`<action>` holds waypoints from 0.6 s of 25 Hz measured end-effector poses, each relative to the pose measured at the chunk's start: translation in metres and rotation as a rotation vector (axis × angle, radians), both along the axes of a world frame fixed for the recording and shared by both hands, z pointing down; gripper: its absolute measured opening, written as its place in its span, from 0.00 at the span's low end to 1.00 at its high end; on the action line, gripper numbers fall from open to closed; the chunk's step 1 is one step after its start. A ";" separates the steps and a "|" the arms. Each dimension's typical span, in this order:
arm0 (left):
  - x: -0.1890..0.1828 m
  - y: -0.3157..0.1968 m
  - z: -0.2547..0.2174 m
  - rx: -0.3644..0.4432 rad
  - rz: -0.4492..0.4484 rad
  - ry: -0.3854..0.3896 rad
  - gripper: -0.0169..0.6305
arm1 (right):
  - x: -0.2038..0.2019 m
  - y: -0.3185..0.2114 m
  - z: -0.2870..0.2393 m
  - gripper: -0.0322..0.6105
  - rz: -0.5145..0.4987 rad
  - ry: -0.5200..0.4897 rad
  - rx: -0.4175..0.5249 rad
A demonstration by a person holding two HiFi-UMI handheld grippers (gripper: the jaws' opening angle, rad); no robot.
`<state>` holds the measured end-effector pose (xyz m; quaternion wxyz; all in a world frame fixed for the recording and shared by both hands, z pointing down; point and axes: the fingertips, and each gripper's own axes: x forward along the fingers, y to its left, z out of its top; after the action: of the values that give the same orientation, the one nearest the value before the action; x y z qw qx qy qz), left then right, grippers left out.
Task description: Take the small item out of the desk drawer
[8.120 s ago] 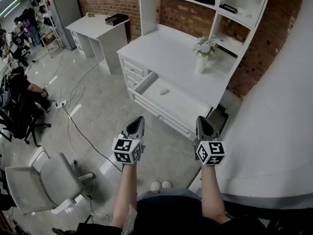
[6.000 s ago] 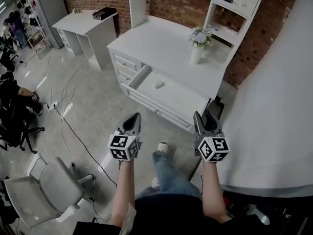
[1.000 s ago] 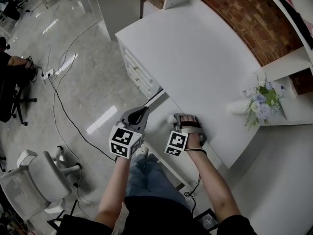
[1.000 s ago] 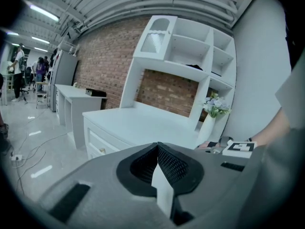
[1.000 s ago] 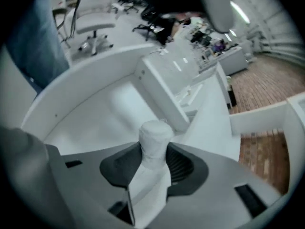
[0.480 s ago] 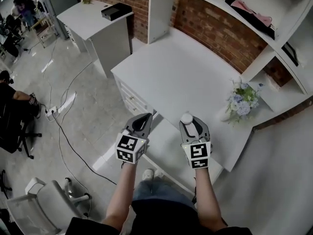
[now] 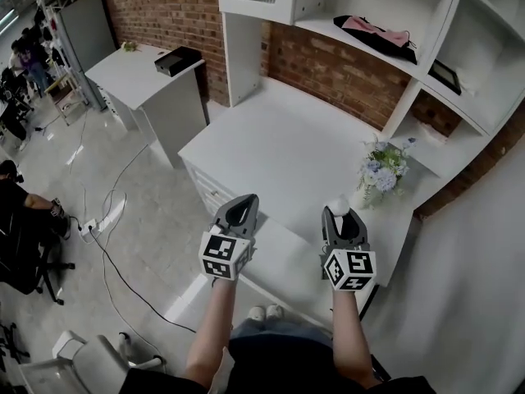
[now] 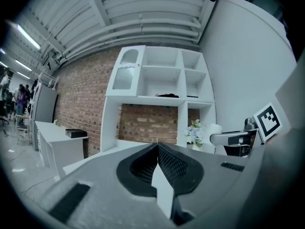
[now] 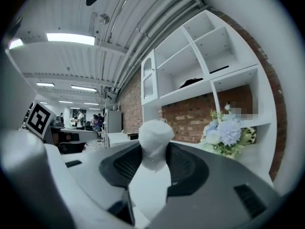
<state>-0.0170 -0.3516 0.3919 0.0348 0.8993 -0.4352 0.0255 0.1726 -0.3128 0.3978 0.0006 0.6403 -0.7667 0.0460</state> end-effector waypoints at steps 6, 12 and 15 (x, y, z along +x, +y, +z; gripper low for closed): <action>0.010 0.000 -0.003 0.008 0.018 -0.007 0.04 | 0.016 0.011 -0.002 0.30 0.045 -0.015 0.026; 0.014 0.001 0.000 0.004 0.025 -0.009 0.04 | 0.019 0.011 0.000 0.30 0.049 -0.012 0.020; 0.014 0.000 0.003 -0.002 0.024 -0.013 0.04 | 0.020 0.010 0.000 0.30 0.047 -0.020 0.018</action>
<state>-0.0027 -0.3516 0.3946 0.0323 0.9042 -0.4248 0.0321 0.1929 -0.3032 0.3982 -0.0139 0.6575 -0.7520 0.0458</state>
